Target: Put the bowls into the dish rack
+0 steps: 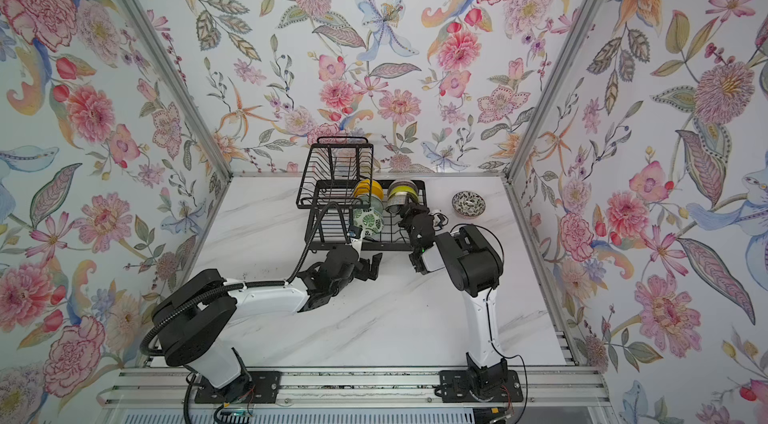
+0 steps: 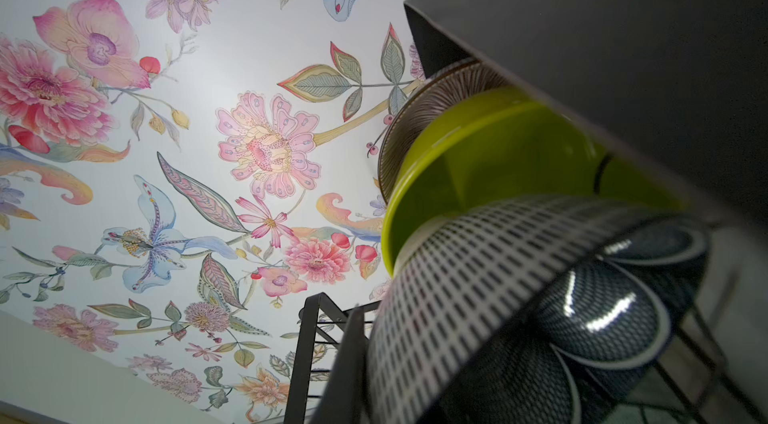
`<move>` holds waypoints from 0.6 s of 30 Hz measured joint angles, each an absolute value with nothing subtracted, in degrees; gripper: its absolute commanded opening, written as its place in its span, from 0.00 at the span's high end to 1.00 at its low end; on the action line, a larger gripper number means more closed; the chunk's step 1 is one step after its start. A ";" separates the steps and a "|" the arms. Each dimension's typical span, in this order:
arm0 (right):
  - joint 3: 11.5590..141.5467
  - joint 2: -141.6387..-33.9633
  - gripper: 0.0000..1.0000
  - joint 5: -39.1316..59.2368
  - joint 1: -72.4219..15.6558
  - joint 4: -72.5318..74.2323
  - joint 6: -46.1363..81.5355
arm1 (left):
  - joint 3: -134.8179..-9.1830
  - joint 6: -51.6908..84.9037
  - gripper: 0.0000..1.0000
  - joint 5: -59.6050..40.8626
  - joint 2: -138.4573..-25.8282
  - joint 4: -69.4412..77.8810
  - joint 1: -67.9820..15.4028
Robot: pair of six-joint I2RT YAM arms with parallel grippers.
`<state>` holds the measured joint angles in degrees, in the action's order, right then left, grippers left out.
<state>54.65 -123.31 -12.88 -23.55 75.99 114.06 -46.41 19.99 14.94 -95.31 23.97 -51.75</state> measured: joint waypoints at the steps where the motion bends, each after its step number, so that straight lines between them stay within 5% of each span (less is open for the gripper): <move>1: 54.43 -122.98 1.00 -12.88 -23.55 75.50 114.10 | -46.41 20.18 0.01 14.94 -95.29 23.94 -51.75; 18: 53.47 -119.46 1.00 -10.00 -22.83 67.48 115.15 | -46.41 22.17 0.01 15.00 -94.89 22.92 -51.75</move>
